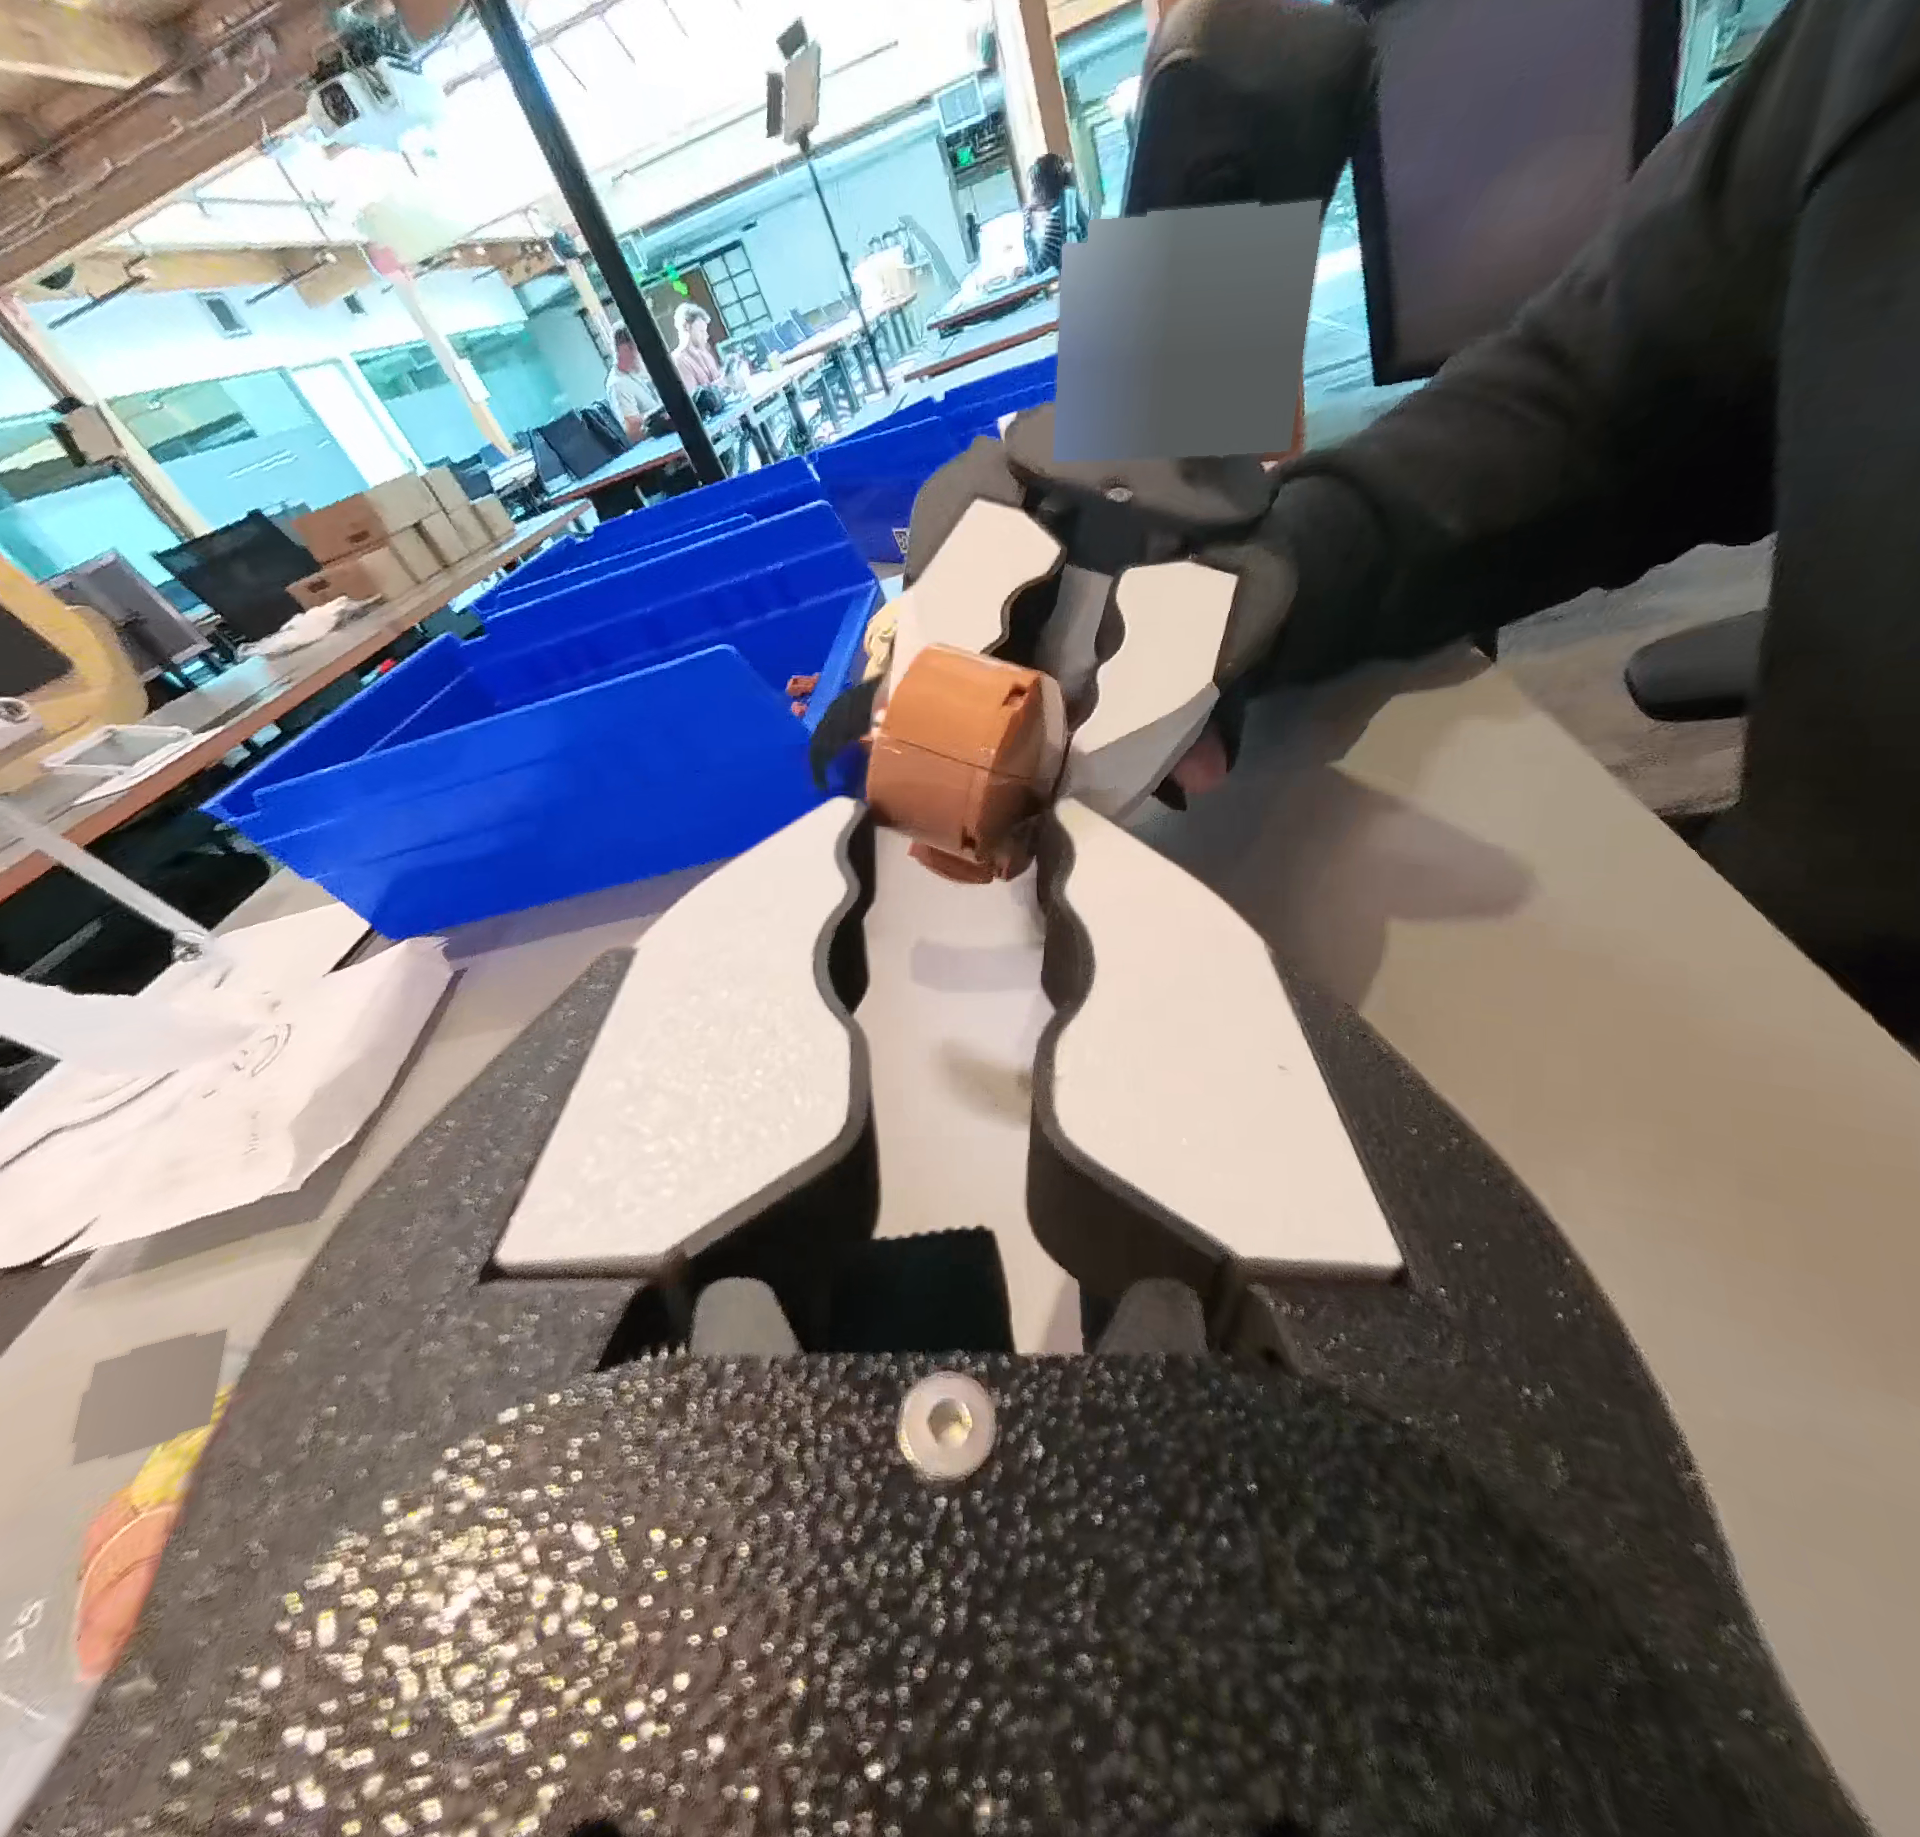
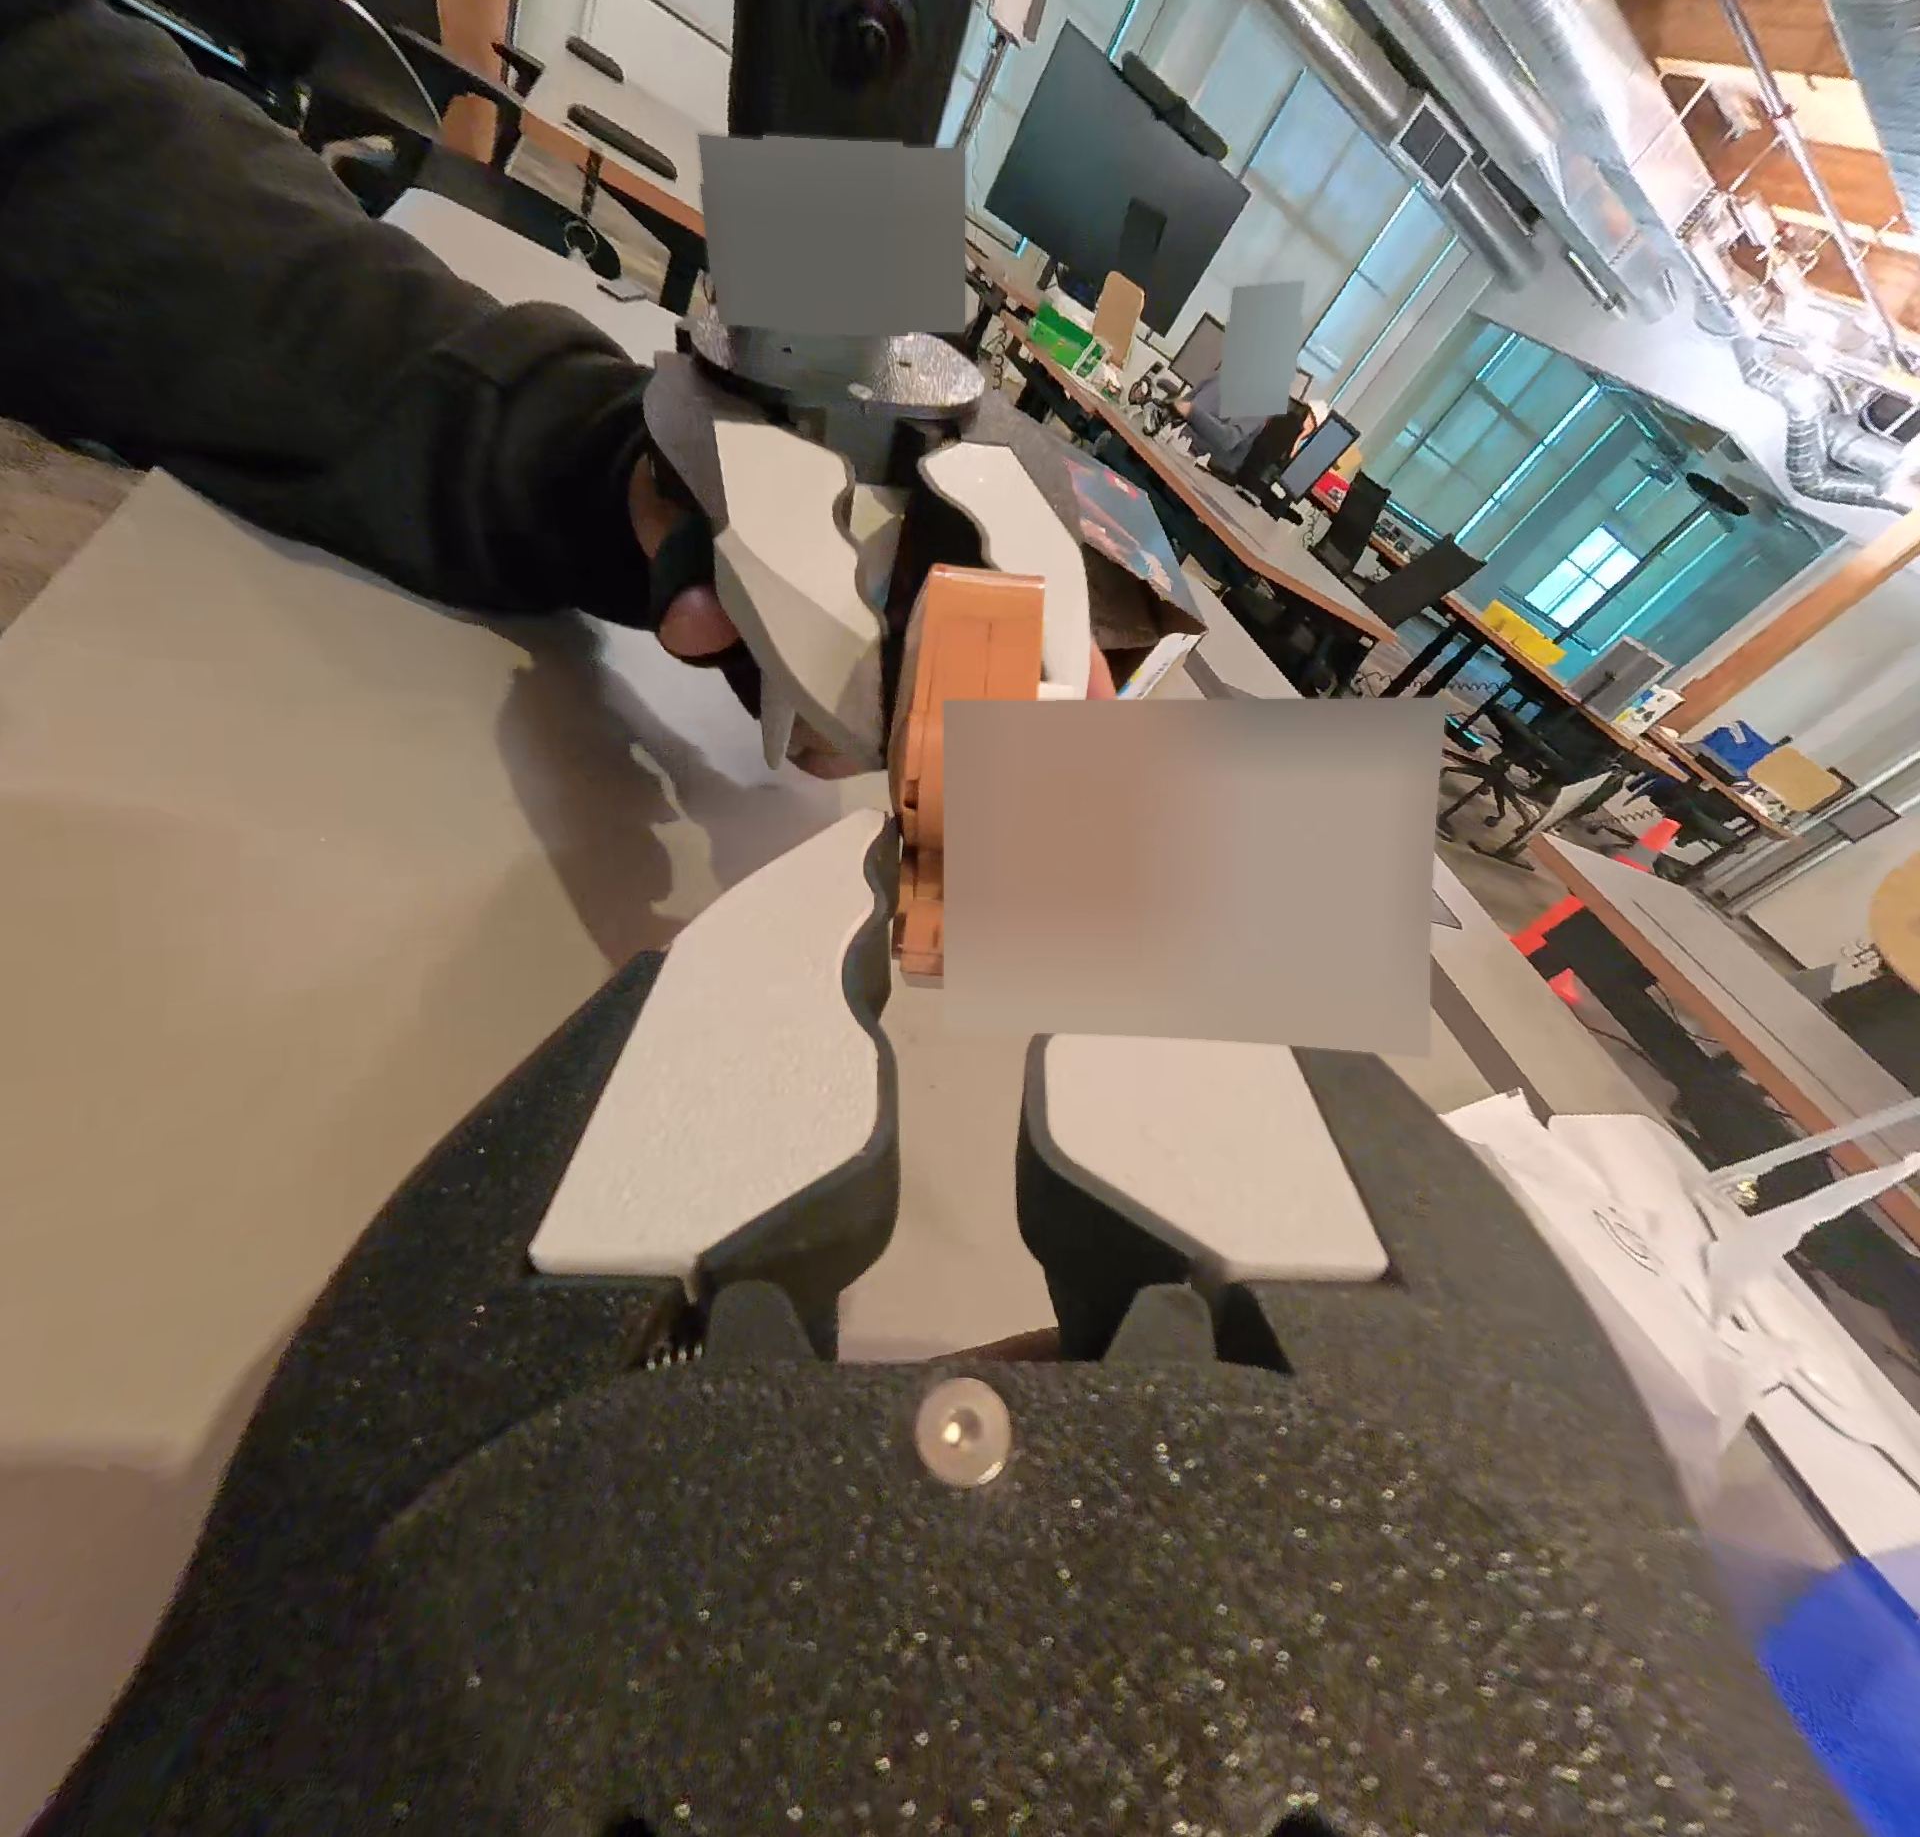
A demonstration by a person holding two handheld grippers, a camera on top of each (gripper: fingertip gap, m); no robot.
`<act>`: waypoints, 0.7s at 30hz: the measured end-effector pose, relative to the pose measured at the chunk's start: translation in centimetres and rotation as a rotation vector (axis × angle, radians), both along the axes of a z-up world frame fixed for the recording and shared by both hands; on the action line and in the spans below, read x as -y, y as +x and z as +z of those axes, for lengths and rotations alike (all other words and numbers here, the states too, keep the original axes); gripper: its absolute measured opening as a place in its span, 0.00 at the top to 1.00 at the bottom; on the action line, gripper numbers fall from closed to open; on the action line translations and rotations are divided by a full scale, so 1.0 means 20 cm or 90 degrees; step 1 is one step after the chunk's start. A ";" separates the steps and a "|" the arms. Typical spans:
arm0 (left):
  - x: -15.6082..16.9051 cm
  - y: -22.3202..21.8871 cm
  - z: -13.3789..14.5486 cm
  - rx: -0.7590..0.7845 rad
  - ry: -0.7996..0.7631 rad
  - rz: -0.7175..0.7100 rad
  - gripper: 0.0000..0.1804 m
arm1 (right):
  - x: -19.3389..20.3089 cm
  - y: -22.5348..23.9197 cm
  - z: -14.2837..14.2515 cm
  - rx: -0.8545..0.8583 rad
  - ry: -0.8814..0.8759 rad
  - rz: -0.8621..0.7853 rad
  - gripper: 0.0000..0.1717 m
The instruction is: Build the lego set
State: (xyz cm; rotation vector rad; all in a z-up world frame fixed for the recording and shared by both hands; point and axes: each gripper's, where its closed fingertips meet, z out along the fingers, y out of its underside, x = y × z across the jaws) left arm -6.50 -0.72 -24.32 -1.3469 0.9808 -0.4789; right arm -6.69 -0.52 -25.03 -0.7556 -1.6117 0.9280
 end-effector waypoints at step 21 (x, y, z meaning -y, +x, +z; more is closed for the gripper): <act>-0.08 0.08 -0.09 0.021 -0.122 0.019 0.89 | -0.43 0.56 0.05 0.037 0.007 -0.335 0.69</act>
